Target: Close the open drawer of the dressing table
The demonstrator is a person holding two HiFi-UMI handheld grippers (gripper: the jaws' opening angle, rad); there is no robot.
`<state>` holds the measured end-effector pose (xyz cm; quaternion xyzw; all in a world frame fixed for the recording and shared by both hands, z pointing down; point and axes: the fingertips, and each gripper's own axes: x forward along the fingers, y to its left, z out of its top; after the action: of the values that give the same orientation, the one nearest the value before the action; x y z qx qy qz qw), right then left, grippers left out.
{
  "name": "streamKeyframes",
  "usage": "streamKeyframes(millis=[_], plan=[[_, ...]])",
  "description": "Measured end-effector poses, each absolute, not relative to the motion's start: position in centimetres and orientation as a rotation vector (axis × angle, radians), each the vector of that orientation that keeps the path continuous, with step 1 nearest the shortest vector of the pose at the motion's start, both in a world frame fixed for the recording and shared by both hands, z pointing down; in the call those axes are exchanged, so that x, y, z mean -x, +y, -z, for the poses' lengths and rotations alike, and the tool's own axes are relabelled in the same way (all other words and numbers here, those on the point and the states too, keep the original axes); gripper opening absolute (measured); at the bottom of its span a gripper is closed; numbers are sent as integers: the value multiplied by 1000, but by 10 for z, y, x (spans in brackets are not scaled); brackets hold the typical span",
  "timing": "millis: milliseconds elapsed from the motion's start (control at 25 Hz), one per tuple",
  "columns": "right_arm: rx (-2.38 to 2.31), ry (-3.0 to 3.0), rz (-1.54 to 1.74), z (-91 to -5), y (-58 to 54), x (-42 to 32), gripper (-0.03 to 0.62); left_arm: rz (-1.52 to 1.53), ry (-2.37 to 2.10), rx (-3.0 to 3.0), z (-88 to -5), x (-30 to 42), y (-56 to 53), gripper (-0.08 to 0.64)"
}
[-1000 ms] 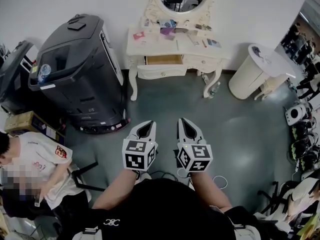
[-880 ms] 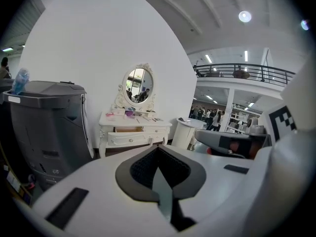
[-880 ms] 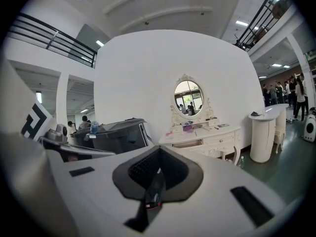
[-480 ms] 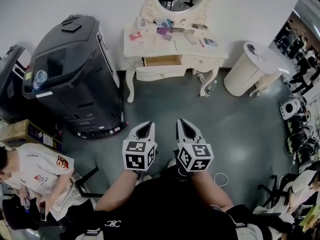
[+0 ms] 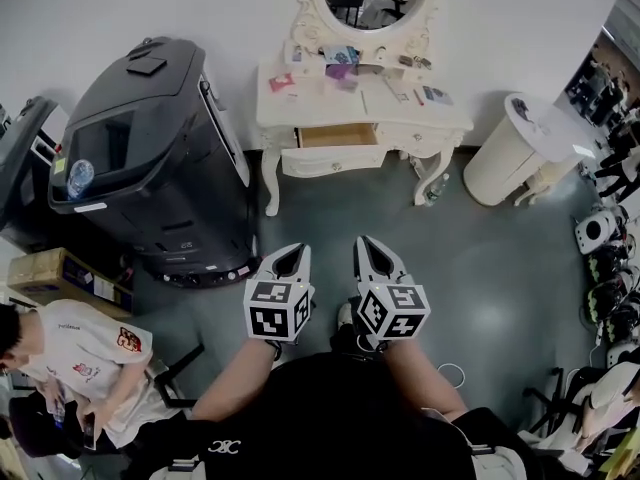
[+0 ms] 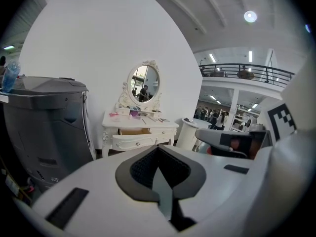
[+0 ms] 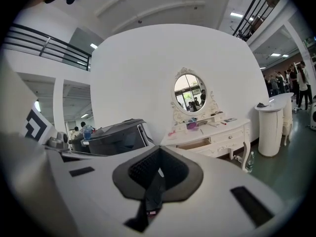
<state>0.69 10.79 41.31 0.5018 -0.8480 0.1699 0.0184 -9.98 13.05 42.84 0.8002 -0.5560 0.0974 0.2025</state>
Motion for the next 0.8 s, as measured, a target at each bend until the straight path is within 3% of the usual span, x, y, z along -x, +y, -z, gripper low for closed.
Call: streamKeyframes(millis=[800], plan=[[-1436,-2691,-531,-413,-74,-80,11,-363,-1628,-2137,-432,23,-50,0]])
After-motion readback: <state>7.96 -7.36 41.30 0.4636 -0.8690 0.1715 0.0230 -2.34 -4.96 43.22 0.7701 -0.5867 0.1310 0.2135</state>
